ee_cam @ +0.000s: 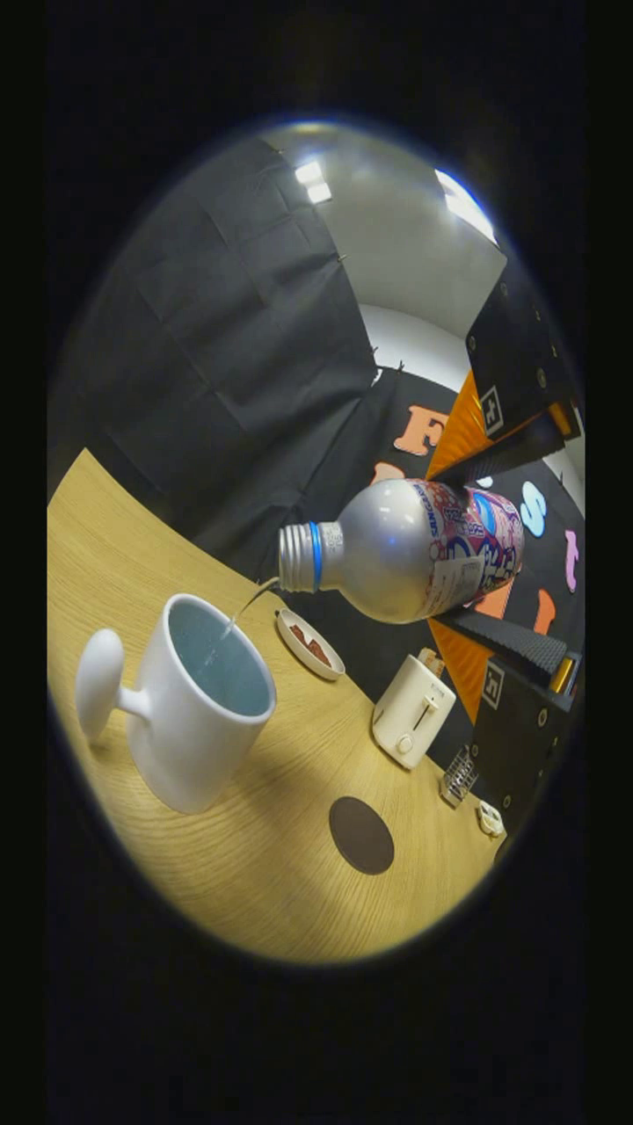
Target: Take the bottle from table, then pour the juice into the cup, finally place the bottle on the coaster
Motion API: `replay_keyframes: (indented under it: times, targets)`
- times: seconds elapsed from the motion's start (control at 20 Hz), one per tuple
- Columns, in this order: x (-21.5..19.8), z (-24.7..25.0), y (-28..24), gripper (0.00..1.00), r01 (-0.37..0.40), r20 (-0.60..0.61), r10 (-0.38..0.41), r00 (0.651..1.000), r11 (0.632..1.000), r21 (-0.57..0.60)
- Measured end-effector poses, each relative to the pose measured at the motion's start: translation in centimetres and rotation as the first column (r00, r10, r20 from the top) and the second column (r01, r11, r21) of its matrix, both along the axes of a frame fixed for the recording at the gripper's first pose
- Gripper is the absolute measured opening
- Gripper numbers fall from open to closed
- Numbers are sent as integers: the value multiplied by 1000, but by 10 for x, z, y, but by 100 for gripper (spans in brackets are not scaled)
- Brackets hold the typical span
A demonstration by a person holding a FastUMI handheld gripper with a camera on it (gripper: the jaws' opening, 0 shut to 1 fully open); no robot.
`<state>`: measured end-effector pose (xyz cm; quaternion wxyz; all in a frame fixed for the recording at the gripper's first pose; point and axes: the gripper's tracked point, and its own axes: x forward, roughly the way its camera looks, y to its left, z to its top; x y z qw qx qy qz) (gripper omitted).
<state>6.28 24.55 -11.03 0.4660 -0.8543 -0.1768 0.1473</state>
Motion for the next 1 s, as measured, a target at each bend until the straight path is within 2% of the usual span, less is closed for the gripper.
replay_keyframes:
  times: [0.3, 0.5, 0.7, 0.85, 1.0]
  targets:
    - [-1, -4, 0, 77, 3, -15, -3, 1000, 1000, -9]
    - [-5, -24, -3, 77, 21, -70, -20, 997, 1000, 11]
    - [-4, -32, -8, 77, 60, -132, -47, 990, 993, 98]
    - [-6, -45, -12, 77, 131, -241, -77, 968, 967, 218]
    - [-4, -44, -16, 77, 202, -314, -86, 946, 911, 359]
